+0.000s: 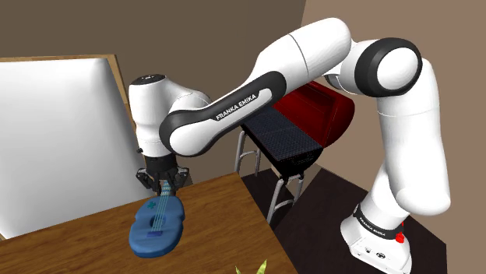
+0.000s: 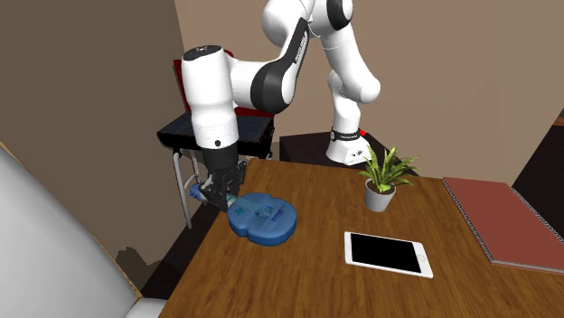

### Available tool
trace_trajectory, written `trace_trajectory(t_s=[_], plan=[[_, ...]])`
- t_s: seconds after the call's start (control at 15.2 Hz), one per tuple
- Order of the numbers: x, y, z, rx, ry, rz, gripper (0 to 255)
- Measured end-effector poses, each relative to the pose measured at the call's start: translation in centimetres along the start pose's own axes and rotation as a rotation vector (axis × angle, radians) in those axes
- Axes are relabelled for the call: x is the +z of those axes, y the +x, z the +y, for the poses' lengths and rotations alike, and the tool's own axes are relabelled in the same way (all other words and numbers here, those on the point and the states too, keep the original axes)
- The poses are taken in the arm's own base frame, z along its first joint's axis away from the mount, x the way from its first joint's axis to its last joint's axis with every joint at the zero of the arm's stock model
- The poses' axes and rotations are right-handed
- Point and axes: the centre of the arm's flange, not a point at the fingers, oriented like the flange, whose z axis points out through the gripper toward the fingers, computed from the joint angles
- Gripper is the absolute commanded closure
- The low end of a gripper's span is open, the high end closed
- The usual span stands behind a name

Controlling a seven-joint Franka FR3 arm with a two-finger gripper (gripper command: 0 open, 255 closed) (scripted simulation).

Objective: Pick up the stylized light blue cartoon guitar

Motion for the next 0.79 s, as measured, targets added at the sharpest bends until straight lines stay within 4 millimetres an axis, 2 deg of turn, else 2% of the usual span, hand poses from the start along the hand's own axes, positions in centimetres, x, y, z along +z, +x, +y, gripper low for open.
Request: trace_trajectory(t_s=[0.53, 0.79], plan=[[0.0, 0.0, 0.0, 0.000, 0.000, 0.001, 255], [-1.5, -0.2, -0.1, 0.000, -0.001, 0.000, 255]])
